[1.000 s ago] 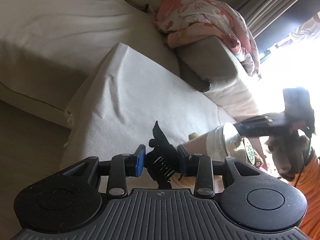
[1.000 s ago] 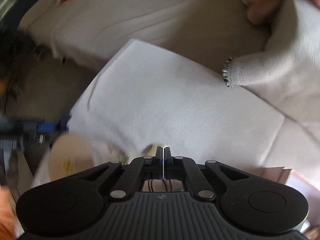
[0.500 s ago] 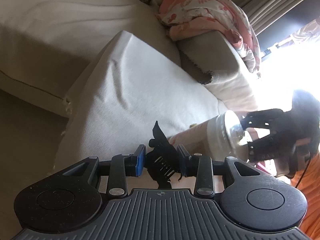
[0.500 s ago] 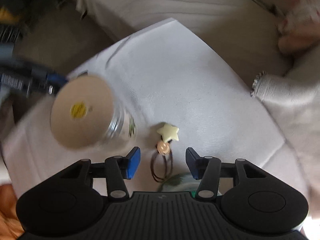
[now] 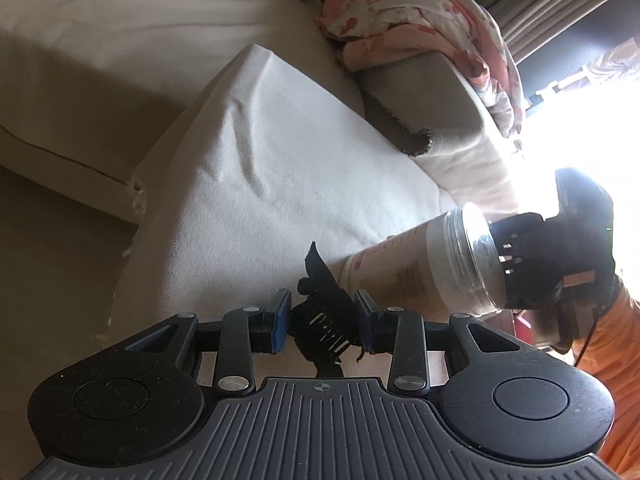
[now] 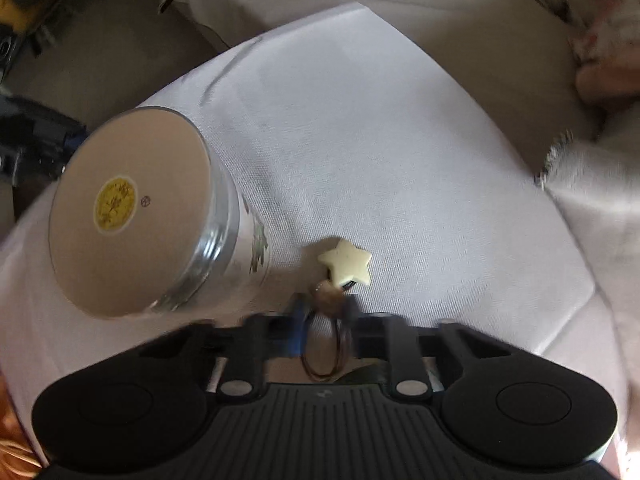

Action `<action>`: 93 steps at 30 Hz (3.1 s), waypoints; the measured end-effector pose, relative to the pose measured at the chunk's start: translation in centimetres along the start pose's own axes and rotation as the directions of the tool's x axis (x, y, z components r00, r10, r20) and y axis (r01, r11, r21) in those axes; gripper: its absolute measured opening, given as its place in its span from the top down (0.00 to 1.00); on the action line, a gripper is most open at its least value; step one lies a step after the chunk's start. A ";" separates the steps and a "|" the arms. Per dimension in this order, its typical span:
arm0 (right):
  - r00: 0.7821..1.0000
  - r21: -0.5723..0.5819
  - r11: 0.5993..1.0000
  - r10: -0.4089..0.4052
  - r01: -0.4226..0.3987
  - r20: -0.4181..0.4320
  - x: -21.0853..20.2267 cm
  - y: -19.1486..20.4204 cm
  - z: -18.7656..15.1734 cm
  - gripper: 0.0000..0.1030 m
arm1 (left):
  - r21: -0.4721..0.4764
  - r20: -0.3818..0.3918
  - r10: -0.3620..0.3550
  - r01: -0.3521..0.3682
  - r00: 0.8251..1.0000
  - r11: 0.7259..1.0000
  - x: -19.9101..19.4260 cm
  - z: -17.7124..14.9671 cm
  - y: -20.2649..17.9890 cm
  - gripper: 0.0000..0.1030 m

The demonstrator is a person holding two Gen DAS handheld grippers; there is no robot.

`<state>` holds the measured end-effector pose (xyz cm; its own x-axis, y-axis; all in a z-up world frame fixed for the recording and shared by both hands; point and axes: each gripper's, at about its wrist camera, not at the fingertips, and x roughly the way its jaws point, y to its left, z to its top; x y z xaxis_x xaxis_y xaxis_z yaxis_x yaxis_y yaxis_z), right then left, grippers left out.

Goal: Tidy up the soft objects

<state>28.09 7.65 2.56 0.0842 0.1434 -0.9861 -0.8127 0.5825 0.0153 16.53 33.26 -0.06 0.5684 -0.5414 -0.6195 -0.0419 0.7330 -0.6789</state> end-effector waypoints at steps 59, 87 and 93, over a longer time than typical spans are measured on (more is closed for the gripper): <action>0.836 0.627 0.761 -0.446 0.167 0.319 -10.4 -5.6 -28.9 0.53 | 0.605 0.046 -0.045 0.008 0.998 0.796 16.7 -4.2 -32.9 0.62; 0.706 0.770 0.626 -0.601 0.124 0.375 -13.1 1.0 -33.7 0.20 | 0.685 0.166 0.119 -0.201 0.979 0.700 5.2 -11.2 -27.2 0.61; 0.765 0.732 0.667 -0.542 0.140 0.348 -9.1 6.4 -32.0 0.17 | 0.604 0.152 0.325 -0.349 0.933 0.717 4.0 -17.8 -20.0 0.61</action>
<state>3.66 -15.54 6.38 0.7058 0.0720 -0.7047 -0.1080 0.9941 -0.0066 5.03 9.09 3.97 0.6420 -0.2039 -0.7391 0.2680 0.9629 -0.0328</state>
